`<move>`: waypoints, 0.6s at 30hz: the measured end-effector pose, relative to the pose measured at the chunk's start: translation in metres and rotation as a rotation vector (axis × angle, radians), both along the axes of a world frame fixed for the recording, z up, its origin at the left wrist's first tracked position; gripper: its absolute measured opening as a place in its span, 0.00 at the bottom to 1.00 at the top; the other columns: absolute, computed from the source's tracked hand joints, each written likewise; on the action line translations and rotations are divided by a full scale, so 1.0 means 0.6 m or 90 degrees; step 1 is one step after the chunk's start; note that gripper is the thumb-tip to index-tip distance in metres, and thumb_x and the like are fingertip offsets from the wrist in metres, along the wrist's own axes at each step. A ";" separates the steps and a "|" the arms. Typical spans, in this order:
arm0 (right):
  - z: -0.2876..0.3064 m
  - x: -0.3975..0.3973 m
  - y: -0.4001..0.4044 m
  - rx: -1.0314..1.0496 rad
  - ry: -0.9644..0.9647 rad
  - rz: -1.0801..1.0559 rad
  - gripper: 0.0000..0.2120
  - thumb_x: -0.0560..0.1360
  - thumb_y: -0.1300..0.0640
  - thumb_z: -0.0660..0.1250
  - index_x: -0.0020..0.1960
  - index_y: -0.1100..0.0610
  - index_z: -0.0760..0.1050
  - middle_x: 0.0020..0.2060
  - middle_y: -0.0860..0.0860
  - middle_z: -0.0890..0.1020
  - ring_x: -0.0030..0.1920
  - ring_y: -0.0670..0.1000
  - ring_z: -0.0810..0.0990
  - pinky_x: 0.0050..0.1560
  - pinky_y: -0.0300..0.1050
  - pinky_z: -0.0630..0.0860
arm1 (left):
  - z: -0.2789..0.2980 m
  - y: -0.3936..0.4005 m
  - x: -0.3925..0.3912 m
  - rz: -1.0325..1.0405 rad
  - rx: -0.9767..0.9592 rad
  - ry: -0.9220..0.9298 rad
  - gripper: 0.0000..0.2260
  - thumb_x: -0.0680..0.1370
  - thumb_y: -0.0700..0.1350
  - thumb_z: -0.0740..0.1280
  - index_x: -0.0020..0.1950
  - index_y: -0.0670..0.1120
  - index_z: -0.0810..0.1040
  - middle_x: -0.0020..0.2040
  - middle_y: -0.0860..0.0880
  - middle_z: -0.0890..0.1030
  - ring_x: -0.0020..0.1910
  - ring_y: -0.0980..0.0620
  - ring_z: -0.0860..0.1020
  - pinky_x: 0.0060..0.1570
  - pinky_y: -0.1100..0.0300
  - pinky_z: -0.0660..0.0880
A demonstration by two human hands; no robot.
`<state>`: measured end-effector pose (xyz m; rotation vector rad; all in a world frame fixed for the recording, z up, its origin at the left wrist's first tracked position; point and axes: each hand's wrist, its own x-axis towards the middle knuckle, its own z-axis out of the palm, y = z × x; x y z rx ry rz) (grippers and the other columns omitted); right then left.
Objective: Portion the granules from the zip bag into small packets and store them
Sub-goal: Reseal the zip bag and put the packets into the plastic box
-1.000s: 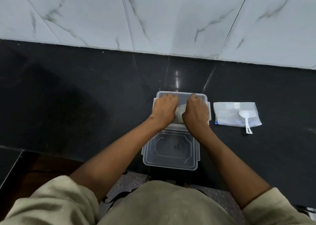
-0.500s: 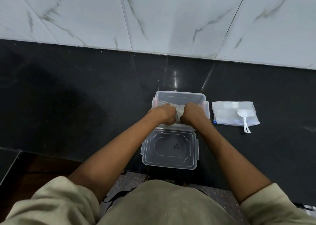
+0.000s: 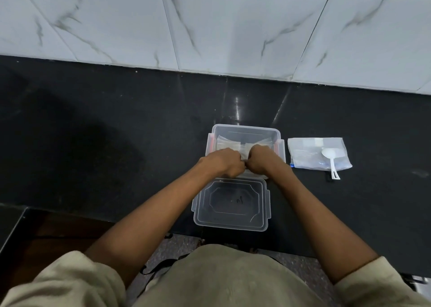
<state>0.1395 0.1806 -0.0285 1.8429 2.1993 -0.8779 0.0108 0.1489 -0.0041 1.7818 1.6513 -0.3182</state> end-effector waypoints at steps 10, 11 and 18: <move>0.033 0.036 -0.106 0.383 0.265 -0.149 0.05 0.75 0.63 0.70 0.51 0.60 0.79 0.47 0.53 0.80 0.43 0.49 0.76 0.46 0.35 0.72 | -0.026 -0.091 -0.001 0.265 0.546 -0.252 0.07 0.71 0.36 0.61 0.46 0.44 0.75 0.45 0.49 0.77 0.44 0.50 0.74 0.45 0.57 0.73; 0.032 0.047 -0.124 0.424 0.277 -0.170 0.05 0.74 0.64 0.70 0.49 0.59 0.77 0.46 0.52 0.78 0.42 0.49 0.76 0.43 0.37 0.71 | -0.034 -0.113 -0.001 0.349 0.591 -0.267 0.08 0.70 0.35 0.61 0.46 0.45 0.73 0.45 0.50 0.75 0.44 0.50 0.73 0.44 0.57 0.71; -0.044 0.111 -0.216 0.161 0.110 -0.286 0.13 0.75 0.57 0.71 0.57 0.58 0.73 0.53 0.54 0.75 0.52 0.57 0.77 0.49 0.52 0.76 | -0.094 -0.206 -0.033 0.646 0.266 -0.092 0.16 0.72 0.41 0.69 0.58 0.45 0.71 0.57 0.47 0.72 0.53 0.47 0.74 0.50 0.53 0.73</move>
